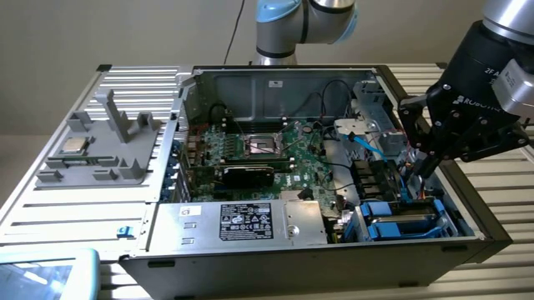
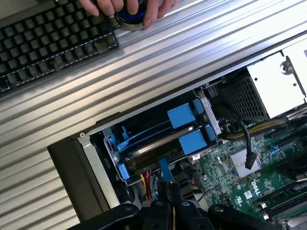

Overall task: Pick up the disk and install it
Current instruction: 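Insert the second disk wire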

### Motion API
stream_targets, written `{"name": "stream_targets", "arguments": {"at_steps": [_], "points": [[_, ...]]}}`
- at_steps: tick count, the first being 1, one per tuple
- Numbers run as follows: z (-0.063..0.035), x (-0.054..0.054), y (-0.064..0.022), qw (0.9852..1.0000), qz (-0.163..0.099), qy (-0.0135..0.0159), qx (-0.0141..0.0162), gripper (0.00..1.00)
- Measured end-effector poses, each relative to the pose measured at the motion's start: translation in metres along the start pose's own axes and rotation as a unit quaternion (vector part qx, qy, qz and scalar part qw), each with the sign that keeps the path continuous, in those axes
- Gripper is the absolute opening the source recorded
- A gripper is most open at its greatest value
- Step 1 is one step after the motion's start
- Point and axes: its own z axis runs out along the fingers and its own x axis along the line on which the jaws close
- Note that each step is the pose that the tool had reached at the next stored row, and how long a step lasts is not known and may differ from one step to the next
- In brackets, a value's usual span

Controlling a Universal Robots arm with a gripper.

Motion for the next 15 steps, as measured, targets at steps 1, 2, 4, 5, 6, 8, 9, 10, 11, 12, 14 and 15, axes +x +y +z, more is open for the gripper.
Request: {"name": "stream_targets", "arguments": {"at_steps": [1, 2, 4, 5, 6, 8, 9, 10, 11, 12, 14, 15], "points": [[0.0, 0.0, 0.0, 1.0, -0.009, -0.0001, 0.0006, 0.11], [0.0, 0.0, 0.0, 0.9999, -0.017, -0.0001, 0.0012, 0.11], [0.0, 0.0, 0.0, 0.9994, -0.034, -0.0002, 0.0026, 0.11], [0.0, 0.0, 0.0, 0.9991, -0.042, -0.0002, 0.0033, 0.11], [0.0, 0.0, 0.0, 0.9987, -0.051, -0.0002, 0.0041, 0.11], [0.0, 0.0, 0.0, 0.9977, -0.067, -0.0003, 0.0059, 0.11], [0.0001, 0.0, 0.0, 0.9971, -0.075, -0.0004, 0.0072, 0.11], [0.0001, 0.0, 0.0, 0.9965, -0.083, -0.0005, 0.0085, 0.11], [0.0, 0.0, 0.0, 0.9959, -0.09, -0.0005, 0.0097, 0.11], [0.0, 0.0, 0.0, 0.9952, -0.098, -0.0004, 0.0111, 0.11], [0.0, 0.0, 0.0, 0.9935, -0.114, 0.0005, 0.0126, 0.11], [0.0001, 0.0, 0.0, 0.9924, -0.123, 0.0014, 0.0127, 0.11]]}}
